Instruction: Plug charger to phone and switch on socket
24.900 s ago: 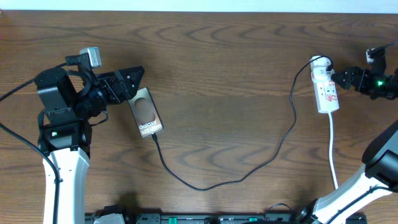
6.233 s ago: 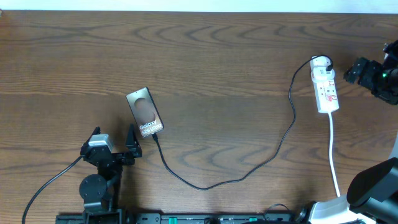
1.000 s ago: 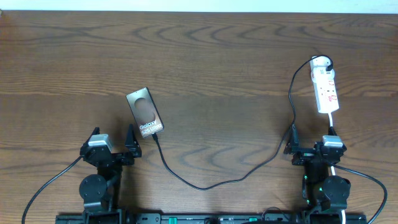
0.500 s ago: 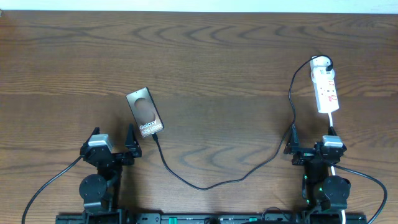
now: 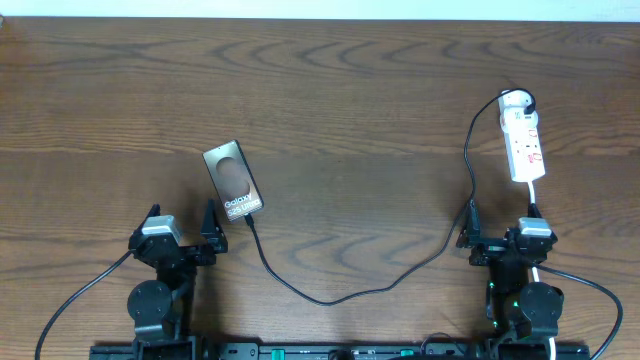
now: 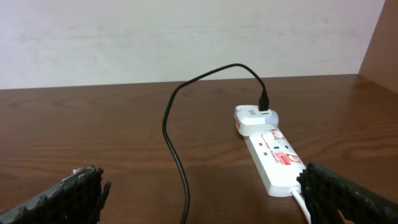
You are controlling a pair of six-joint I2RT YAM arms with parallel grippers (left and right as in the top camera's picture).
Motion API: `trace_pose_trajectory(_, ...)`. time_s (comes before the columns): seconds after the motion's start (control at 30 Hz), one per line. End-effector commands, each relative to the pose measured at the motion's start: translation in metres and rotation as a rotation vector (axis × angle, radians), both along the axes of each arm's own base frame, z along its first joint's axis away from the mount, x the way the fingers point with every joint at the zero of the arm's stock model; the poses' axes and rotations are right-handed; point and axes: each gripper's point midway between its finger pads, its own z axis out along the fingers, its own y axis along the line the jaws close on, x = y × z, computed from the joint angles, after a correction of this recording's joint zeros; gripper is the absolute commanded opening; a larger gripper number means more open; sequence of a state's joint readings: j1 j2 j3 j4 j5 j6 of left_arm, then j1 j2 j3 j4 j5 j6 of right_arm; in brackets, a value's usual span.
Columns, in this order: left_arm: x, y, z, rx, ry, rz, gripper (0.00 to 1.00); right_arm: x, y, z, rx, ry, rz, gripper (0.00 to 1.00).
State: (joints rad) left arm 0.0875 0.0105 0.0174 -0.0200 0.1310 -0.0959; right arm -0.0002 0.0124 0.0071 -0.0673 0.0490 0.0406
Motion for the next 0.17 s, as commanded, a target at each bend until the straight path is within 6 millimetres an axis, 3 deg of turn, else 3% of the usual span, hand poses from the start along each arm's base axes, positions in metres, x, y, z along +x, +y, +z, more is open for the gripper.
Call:
trace_pose_trajectory(0.0, -0.0009, -0.0037, -0.0148, 0.008, 0.047, -0.021, 0.95, -0.0003, -0.0004, 0.0001, -0.013, -0.002, -0.005, 0.99)
trace_pose_trajectory(0.13, -0.0009, -0.0037, -0.0148, 0.008, 0.047, -0.021, 0.95, -0.0003, -0.0004, 0.0001, -0.013, -0.002, -0.005, 0.99)
